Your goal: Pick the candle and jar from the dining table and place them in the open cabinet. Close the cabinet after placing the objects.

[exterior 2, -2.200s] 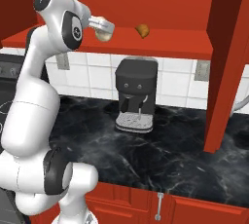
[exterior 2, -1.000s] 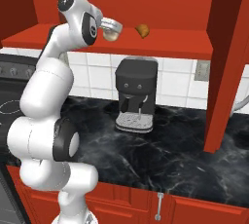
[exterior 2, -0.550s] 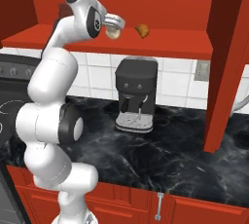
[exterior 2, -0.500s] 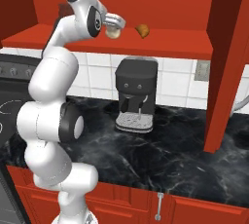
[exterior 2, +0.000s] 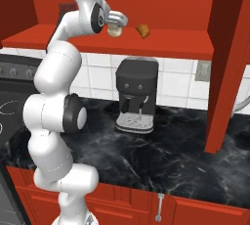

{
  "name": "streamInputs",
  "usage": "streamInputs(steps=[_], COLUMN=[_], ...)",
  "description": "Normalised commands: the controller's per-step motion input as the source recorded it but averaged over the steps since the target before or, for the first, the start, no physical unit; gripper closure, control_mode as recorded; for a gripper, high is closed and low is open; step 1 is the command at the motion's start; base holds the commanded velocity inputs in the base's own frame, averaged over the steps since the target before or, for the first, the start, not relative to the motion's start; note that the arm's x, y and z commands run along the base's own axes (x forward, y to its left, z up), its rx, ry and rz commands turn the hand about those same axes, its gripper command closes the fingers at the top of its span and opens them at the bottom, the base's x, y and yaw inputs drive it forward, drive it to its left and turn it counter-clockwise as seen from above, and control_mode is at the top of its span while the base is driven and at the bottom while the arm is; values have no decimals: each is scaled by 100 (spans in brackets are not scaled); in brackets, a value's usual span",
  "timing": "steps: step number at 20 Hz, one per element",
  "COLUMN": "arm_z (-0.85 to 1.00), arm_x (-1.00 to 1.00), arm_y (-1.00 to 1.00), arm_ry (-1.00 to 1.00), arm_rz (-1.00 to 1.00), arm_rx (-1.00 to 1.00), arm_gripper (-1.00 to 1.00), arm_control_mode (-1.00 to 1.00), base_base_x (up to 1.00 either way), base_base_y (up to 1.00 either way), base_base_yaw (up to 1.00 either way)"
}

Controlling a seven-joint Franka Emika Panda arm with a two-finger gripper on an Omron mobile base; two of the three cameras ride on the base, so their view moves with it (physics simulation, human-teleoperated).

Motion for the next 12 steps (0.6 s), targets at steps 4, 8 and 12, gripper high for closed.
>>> streamInputs(steps=[4,8,12], arm_z=[-4,-4,-4], arm_x=[16,7,16], arm_y=[10,0,1], arm_ry=[3,0,2], arm_rz=[1,3,2], arm_rx=[0,0,0], arm_gripper=[100,100,100], arm_control_mode=[-100,-100,-100], base_base_x=[0,0,0], base_base_y=[0,0,0], base_base_yaw=[0,0,0])
